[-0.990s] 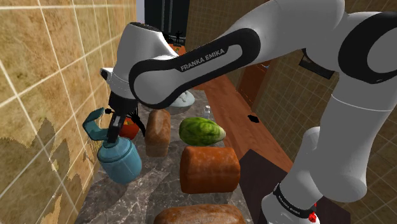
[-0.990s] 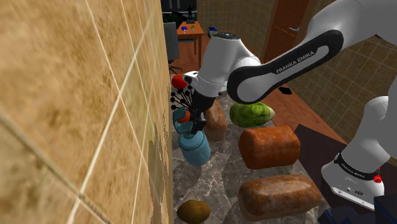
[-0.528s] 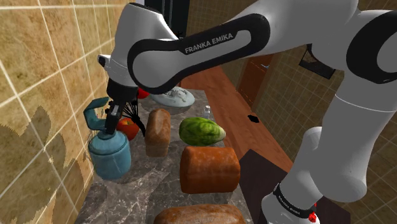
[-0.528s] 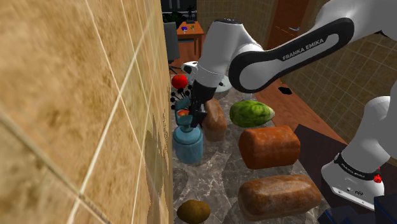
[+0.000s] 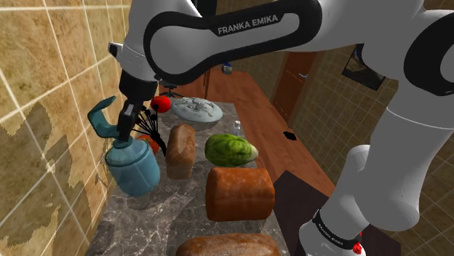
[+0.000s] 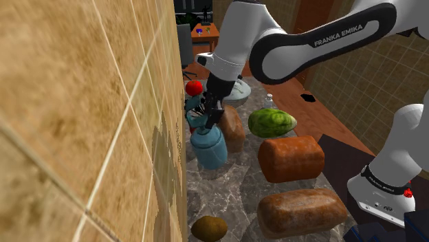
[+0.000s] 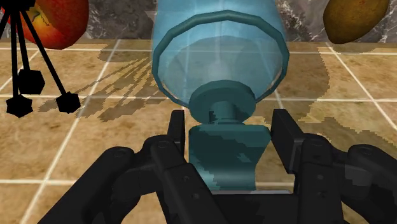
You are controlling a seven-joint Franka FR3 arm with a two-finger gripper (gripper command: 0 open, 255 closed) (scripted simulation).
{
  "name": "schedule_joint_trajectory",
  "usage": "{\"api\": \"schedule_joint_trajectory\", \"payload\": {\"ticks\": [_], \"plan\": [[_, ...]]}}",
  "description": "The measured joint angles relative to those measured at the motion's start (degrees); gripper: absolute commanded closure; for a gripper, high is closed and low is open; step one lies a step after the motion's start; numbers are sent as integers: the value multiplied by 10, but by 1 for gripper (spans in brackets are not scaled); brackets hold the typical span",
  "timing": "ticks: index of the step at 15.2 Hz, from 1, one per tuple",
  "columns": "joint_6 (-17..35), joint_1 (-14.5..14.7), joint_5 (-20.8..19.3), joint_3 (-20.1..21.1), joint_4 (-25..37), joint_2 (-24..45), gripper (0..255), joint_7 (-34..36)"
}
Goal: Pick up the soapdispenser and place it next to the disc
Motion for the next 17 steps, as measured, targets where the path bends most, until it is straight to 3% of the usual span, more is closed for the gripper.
{"api": "schedule_joint_trajectory", "payload": {"ticks": [13, 17], "plan": [[-99, -2, 1, -1, 85, -14, 255, 4], [-104, -26, 22, -19, 64, -37, 255, -44]]}}
